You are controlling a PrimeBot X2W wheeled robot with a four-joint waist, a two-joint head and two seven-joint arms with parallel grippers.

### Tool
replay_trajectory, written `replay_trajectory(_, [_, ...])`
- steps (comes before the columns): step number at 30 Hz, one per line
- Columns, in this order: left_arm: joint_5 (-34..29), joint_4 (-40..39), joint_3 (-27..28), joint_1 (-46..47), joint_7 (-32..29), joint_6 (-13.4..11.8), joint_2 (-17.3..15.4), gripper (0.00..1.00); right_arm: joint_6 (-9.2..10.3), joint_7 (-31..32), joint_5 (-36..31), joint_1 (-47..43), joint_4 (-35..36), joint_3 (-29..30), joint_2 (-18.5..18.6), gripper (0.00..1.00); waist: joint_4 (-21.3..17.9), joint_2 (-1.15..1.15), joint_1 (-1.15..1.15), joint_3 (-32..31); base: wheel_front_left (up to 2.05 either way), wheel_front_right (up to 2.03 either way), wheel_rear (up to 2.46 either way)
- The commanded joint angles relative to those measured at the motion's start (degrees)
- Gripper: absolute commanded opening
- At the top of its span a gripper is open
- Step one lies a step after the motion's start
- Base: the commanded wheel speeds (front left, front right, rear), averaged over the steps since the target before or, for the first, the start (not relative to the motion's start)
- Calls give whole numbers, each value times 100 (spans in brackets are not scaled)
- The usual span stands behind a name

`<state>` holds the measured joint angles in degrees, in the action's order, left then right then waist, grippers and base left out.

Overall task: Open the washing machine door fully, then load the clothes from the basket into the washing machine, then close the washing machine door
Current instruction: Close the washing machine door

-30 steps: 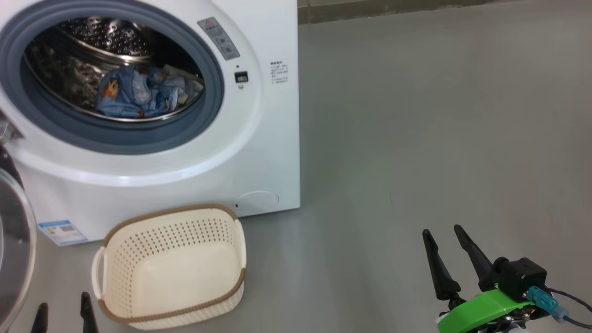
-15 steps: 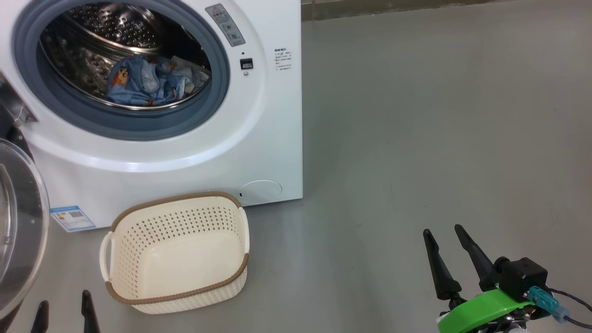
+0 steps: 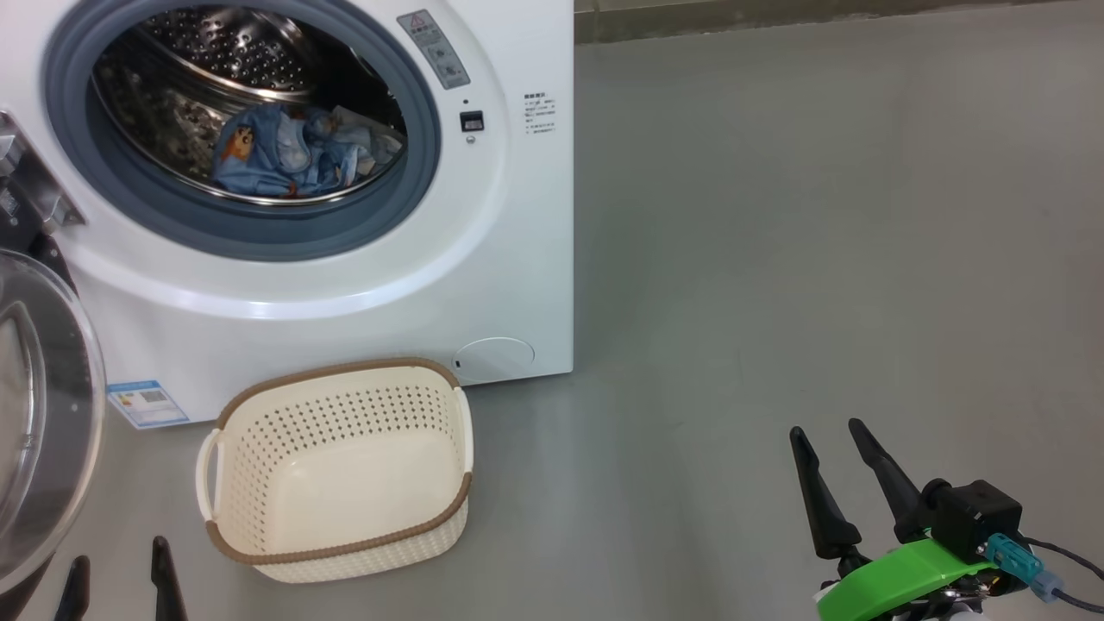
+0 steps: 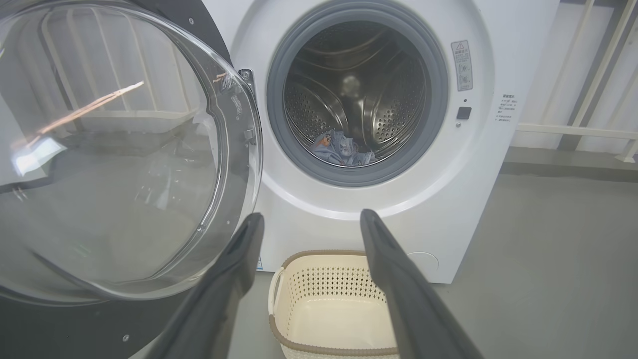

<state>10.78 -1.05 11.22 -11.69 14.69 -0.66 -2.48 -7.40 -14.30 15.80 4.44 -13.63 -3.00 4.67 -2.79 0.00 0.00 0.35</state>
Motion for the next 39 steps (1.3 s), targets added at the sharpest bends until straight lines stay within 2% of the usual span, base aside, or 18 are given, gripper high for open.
replay_trajectory(1, [-58,-178,171,223,30,-4,-40,100,-9,-70,-56,36,151,-111,10,100,36,0,0,2,0,0,0])
replay_trajectory(12, [-42,-193,136,222,30,-78,-40,100,-9,-70,-110,-14,237,-81,48,100,638,0,0,9,0,0,0])
replay_trajectory(24, [6,-146,62,193,30,-146,-40,100,-9,-70,-162,-16,275,-81,107,100,1618,0,0,-8,0,0,0])
replay_trajectory(35, [35,-113,11,176,30,-266,-40,100,-9,-68,-179,-16,257,-62,130,100,2362,0,0,25,0,0,0])
replay_trajectory(39, [4,-98,22,145,30,-305,-40,100,-9,-61,-196,-9,264,-78,135,100,2505,0,0,47,0,0,0])
